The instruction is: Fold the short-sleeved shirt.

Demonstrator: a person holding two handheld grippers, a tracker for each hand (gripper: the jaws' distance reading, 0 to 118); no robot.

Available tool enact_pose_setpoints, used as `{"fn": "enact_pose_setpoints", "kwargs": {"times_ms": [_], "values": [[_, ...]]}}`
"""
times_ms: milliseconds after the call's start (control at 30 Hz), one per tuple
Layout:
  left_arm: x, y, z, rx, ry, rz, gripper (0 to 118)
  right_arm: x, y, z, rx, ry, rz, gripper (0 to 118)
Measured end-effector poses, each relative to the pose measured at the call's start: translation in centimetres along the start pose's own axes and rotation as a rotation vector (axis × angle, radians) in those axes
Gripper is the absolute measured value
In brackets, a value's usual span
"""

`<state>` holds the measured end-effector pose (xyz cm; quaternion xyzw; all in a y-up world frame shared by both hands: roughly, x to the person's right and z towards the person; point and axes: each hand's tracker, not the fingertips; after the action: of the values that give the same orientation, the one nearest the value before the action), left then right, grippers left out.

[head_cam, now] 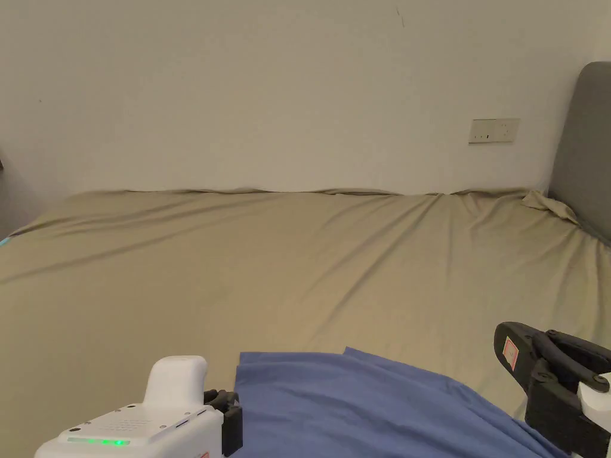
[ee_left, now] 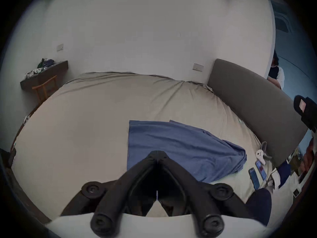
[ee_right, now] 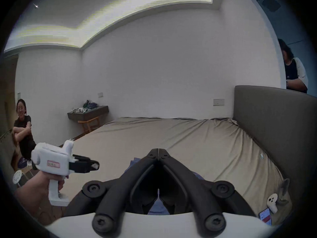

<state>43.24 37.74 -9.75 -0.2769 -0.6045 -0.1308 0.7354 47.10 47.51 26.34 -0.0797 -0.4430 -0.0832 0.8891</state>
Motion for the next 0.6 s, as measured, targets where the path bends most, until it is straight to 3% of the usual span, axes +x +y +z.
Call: {"fn": "enact_pose_setpoints", "kwargs": {"times_ms": [233, 333, 600], "values": [[-2.0, 2.5, -13.4, -0.078, 0.04, -0.03, 0, 1.3, -1.4, -2.6, -0.053, -0.017, 0.011, 2], [-3.2, 2.9, -20.1, -0.158, 0.14, -0.037, 0, 2.2, -2.1, -3.3, -0.079, -0.043, 0.014, 2], [-5.3, 2.6, -32.7, -0.314, 0.152, 0.046, 0, 5.0, -4.7, -4.5, -0.17, -0.131, 0.007, 2]]}}
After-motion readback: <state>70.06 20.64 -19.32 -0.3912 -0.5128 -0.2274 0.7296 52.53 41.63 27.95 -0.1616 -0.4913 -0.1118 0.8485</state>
